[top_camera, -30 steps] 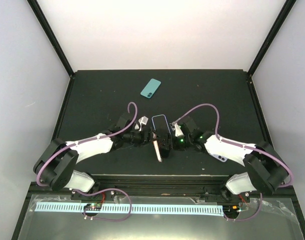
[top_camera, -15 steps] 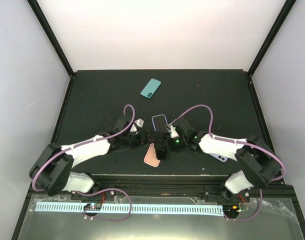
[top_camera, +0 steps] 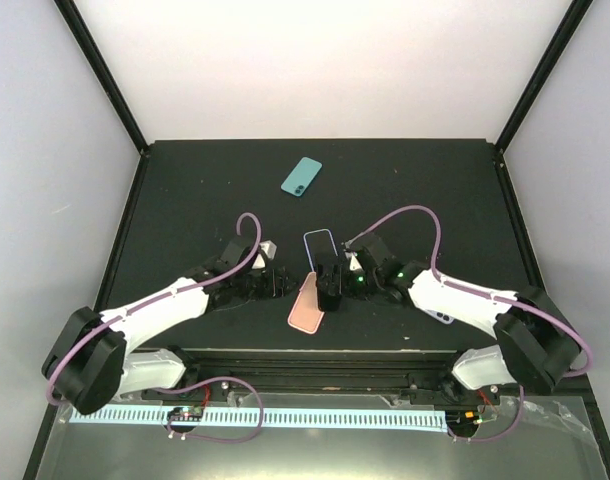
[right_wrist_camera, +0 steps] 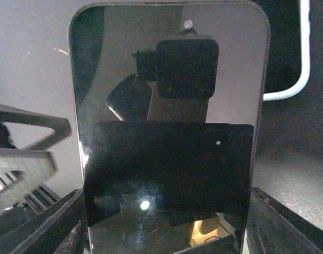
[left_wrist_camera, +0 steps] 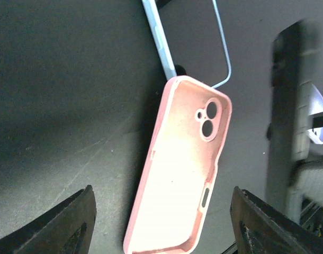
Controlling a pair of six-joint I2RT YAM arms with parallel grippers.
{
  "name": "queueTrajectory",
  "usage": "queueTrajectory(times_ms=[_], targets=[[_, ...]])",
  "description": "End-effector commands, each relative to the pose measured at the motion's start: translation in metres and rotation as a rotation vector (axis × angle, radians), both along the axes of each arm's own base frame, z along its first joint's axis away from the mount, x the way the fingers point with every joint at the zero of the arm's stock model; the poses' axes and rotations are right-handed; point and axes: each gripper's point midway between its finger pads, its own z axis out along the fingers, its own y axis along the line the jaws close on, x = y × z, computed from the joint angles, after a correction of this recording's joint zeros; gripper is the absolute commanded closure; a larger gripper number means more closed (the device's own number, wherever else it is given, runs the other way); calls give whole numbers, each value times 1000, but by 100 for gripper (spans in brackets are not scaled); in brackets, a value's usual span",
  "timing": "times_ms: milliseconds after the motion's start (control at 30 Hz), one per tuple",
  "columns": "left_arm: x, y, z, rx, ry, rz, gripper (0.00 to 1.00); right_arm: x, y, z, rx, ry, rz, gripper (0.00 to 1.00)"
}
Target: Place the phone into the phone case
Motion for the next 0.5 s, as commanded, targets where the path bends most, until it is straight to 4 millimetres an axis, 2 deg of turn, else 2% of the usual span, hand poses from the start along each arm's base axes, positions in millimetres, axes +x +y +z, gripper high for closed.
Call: queueTrajectory(times_ms=[0,467], targets=[[-11,3,-17,31,29,-49,31,13,0,29,46,-83,-65,36],[-47,-26,-42,-74,145,-119,49,5,13,50,187,-49,-68,37]])
